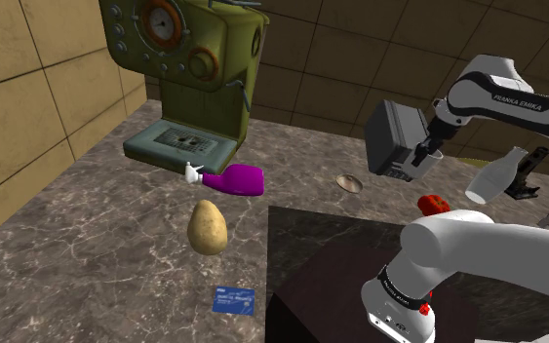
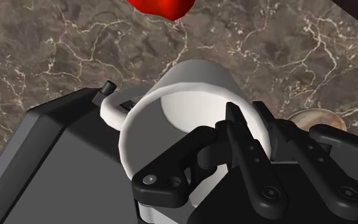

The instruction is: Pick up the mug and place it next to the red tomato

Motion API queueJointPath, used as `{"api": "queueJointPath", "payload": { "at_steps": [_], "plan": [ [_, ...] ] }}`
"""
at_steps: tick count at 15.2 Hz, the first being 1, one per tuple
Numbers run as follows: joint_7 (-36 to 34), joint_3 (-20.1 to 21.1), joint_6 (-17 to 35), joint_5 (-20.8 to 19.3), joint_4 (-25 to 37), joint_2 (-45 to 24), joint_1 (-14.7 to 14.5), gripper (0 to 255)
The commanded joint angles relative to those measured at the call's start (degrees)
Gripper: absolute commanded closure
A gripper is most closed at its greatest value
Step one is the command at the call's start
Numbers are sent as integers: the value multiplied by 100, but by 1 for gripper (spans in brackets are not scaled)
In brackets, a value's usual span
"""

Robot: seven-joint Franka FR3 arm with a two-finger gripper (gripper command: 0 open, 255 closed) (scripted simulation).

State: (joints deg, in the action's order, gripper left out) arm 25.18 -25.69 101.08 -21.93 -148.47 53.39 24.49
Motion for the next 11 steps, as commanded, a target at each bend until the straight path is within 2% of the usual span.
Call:
{"api": "queueJointPath", "payload": {
  "at_steps": [1, 11],
  "plan": [
    [-1, -65, 157, -56, -135, -15, 18, 255],
    [-55, -359, 929, -341, -828, -100, 127, 255]
  ]
}}
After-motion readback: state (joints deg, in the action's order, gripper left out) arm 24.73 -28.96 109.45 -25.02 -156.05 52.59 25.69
